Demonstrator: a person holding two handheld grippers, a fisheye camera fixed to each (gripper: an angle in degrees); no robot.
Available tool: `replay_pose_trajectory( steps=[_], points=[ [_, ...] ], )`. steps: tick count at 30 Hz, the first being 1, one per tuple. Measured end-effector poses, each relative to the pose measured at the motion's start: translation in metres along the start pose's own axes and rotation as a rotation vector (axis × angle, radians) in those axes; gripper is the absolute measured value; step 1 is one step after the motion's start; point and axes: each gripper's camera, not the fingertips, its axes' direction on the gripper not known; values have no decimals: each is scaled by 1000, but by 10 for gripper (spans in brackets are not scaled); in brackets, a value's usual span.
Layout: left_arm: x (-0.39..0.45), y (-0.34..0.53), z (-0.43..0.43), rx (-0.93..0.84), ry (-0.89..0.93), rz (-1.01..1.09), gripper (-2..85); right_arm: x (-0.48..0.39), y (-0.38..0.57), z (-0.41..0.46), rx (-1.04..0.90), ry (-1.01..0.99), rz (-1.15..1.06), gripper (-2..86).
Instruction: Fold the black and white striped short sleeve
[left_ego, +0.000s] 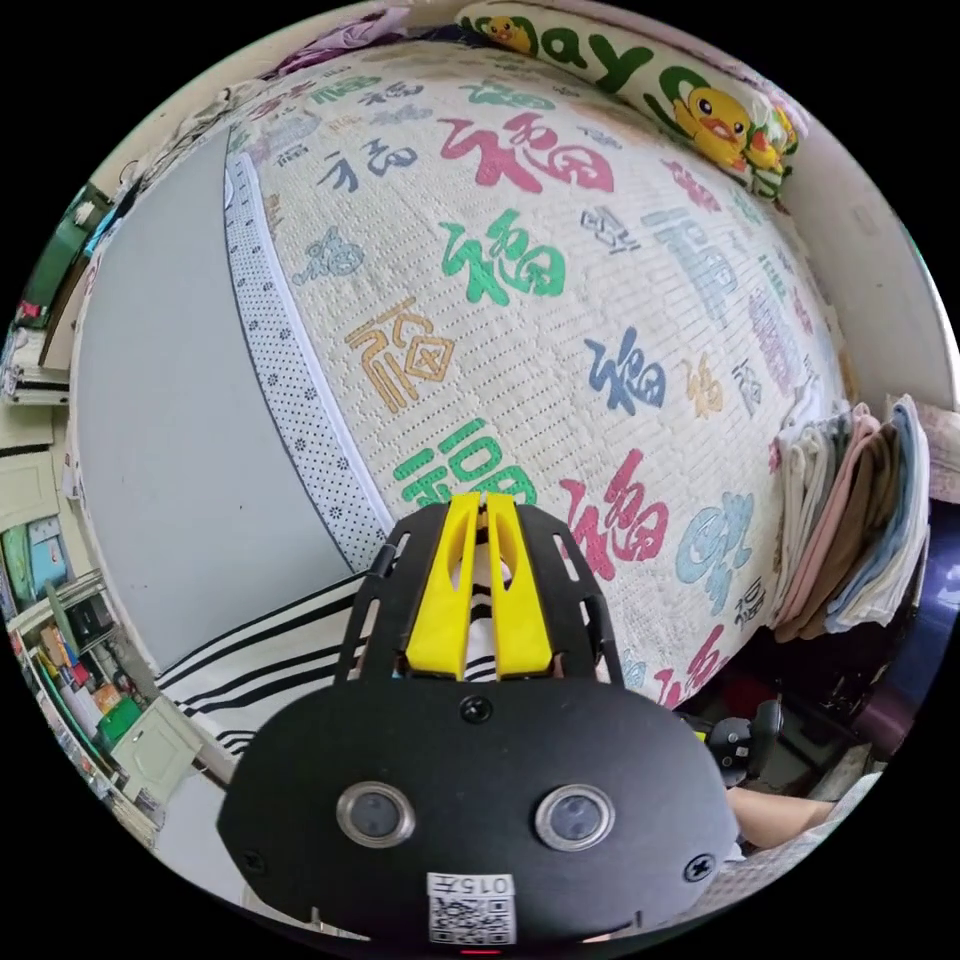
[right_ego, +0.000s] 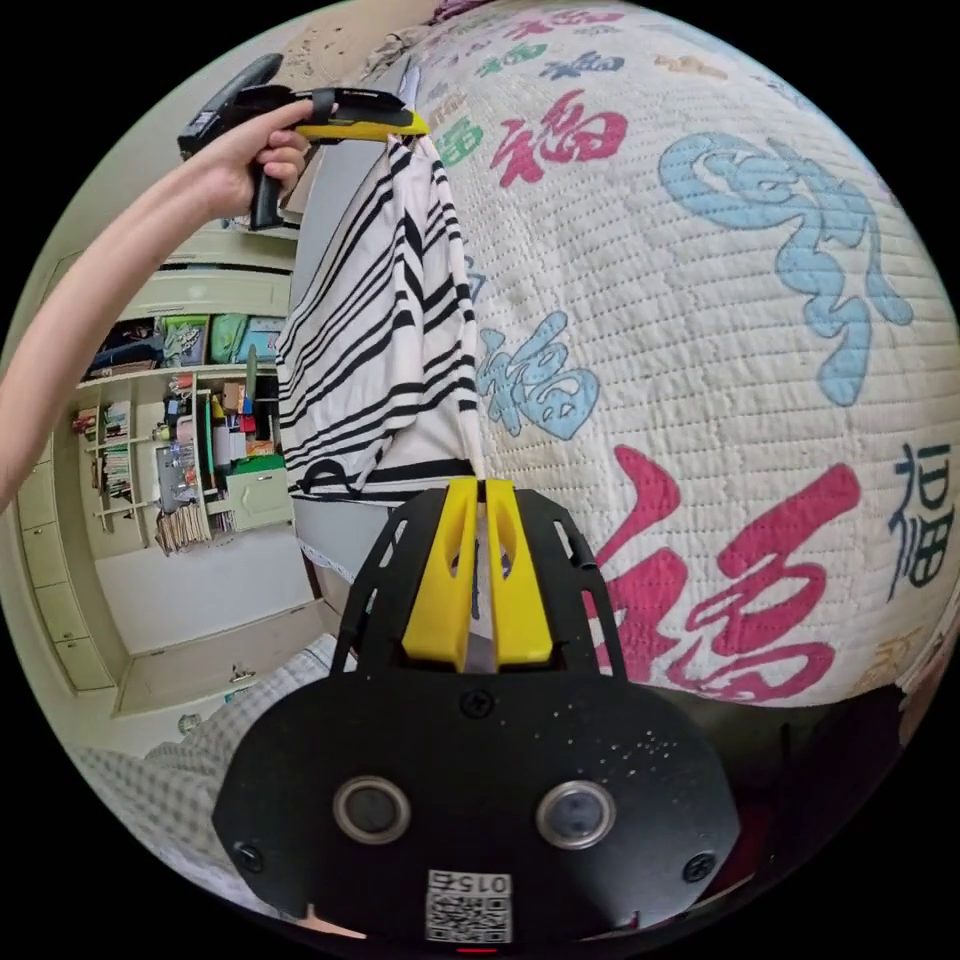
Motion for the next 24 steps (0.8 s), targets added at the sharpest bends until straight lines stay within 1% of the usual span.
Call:
replay_pose_trajectory(
  steps=[1,4,5,7,9,11,13,14,16,17,19,20,22,23,24],
  points=[
    [-6,0,-9,66,84,-4,-1,5,1,-18,57,21,9,6],
    [-19,0,-27,191,256,-1,-3,15,-1,-72,183,72,24,5],
    [-22,1,-30,214,285,5,-4,15,-1,-83,208,82,21,4],
    [-39,11,-41,294,374,35,-4,0,-5,-123,275,136,-38,4],
    [-60,24,-46,331,415,37,-4,-25,-6,-142,300,163,-116,4],
    [-89,43,-47,354,452,17,-4,-61,-7,-146,286,175,-211,4],
    [-139,78,-43,367,482,-37,-5,-115,-4,-127,223,171,-352,5],
    [-153,88,-40,366,482,-53,-5,-129,-3,-119,204,163,-385,5],
    [-210,131,-25,344,464,-132,-4,-177,2,-77,109,112,-481,5],
    [-224,142,-18,332,464,-153,-4,-186,3,-64,81,97,-487,5],
    [-277,186,12,286,445,-238,-3,-218,3,-10,-31,14,-488,4],
    [-289,196,22,275,430,-245,-2,-225,3,4,-58,3,-489,4],
    [-332,233,71,226,361,-306,3,-246,0,61,-157,27,-513,4],
    [-342,241,85,199,358,-339,5,-250,-2,74,-185,47,-521,4],
    [-359,257,108,184,377,-417,12,-257,-5,100,-248,89,-529,4]
  ],
)
